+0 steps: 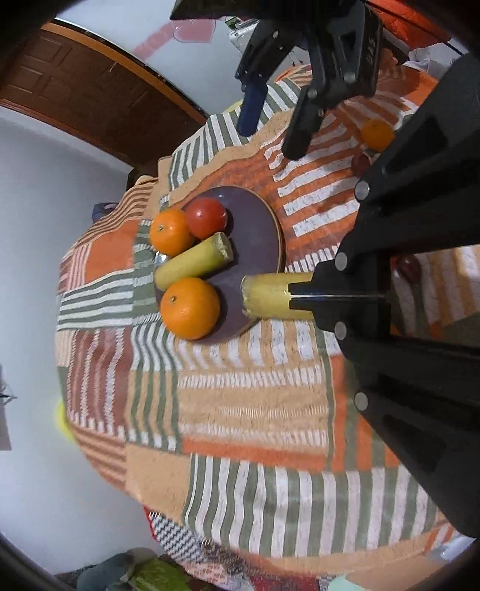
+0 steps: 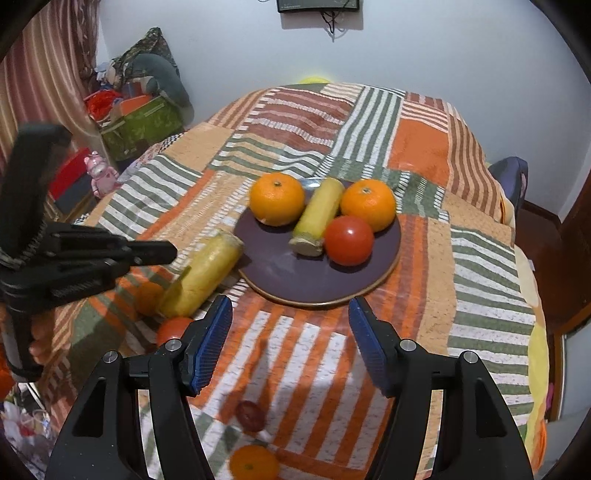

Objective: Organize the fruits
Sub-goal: 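Grasp the second corn cob with the left tool, then place the second corn cob on the plate with the left tool while the right tool places a tomato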

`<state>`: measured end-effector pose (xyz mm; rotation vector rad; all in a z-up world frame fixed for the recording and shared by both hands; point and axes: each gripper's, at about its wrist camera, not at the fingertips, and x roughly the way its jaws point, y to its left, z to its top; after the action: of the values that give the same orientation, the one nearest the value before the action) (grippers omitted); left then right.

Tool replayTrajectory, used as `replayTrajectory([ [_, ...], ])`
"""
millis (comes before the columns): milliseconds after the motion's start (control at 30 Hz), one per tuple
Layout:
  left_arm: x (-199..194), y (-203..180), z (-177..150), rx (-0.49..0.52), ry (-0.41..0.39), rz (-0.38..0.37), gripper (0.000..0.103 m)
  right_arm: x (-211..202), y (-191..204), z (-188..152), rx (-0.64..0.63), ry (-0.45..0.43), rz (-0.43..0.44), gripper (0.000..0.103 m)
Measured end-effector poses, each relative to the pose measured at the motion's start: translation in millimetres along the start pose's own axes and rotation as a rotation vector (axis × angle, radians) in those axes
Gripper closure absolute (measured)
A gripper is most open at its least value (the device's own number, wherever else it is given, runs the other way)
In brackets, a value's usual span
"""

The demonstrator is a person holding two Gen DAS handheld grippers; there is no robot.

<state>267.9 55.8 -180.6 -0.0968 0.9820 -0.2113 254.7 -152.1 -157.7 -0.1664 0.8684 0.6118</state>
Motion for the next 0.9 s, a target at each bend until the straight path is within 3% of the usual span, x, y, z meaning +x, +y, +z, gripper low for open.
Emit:
replayTrajectory([
  [100,-17.7,7.4,-8.6,-0.023,-0.009,-0.003,0.101,1.8,12.0,-1.0,-0.005,0.008,0.02,0.041],
  [300,-28.1,15.8,-41.3,-0.014,0.016,0.037,0.085,20.6,44.9,-7.3,-0.041,0.06,0.061,0.04],
  [367,-28.8,14.8,-52.4,-0.003,0.024,0.05,0.075,27.1,52.5,-10.2,-0.05,0.077,0.067,0.04],
  [433,-29.0,14.2,-60.8,0.003,0.027,0.065,0.059,35.4,59.7,-12.7,-0.055,0.097,0.07,0.04],
  [533,-30.7,16.0,-72.8,-0.005,0.024,0.07,0.047,45.4,64.5,-14.7,-0.054,0.124,0.079,0.04],
  [900,-18.9,22.5,-79.0,-0.042,0.047,0.057,0.042,67.0,65.4,-23.6,-0.028,0.2,0.128,0.041],
])
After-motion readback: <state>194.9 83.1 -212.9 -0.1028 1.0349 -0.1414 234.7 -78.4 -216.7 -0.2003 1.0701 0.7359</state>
